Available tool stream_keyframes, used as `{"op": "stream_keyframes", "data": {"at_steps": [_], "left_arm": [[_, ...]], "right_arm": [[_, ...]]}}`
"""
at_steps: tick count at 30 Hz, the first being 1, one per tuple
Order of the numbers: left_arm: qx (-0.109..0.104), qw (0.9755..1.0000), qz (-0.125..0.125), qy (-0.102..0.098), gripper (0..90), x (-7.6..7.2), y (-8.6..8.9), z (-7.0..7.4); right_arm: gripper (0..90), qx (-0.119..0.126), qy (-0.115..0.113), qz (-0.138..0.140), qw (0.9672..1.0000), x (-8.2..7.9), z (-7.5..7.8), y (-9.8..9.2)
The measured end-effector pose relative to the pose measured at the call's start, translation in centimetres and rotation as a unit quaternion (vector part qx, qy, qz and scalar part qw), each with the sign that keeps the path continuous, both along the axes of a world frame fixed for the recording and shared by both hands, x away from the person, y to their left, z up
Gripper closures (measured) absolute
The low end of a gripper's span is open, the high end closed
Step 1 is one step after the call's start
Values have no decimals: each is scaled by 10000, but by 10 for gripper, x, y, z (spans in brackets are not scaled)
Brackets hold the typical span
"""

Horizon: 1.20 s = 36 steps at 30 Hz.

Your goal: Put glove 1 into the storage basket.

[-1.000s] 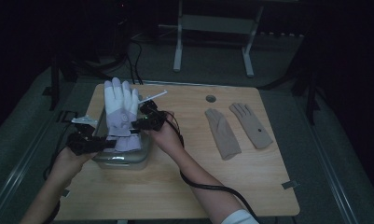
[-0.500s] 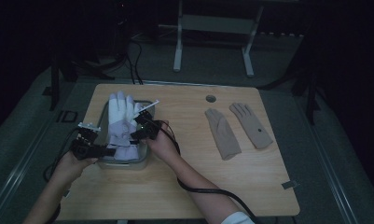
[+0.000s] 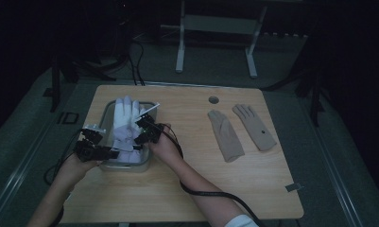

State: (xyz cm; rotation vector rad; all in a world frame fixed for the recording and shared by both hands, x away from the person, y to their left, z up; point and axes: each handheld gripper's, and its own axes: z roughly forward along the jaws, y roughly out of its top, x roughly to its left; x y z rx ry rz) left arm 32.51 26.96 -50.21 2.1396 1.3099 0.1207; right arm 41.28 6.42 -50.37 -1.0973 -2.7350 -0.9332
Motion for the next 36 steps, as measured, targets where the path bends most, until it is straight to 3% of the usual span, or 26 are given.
{"op": "stream_keyframes", "data": {"at_steps": [4,11,12,13,17,21,30,36], "left_arm": [[128,9999,35,29,600,4,-3,-1],[278,9996,54,91,562,4,-7,0],[287,9995,65,71,557,4,-7,0],[240,9997,79,51,549,3,-7,0],[173,9997,159,-120,475,-1,-8,2],[125,9989,308,-341,464,-7,-7,10],[-45,9968,188,-770,460,-17,-24,31],[-165,9962,44,-854,462,-16,-41,36]], "right_arm": [[786,-116,66,33,9999,1,-4,3],[640,-259,4,157,9995,3,3,4],[597,-244,-13,172,9996,3,5,3],[491,-239,-117,182,9995,2,8,2],[439,-141,-415,313,9985,1,18,-3],[403,1,-475,322,9984,3,24,-13],[371,286,-572,341,9974,2,39,-32],[313,397,-674,346,9963,1,46,-49]]}}
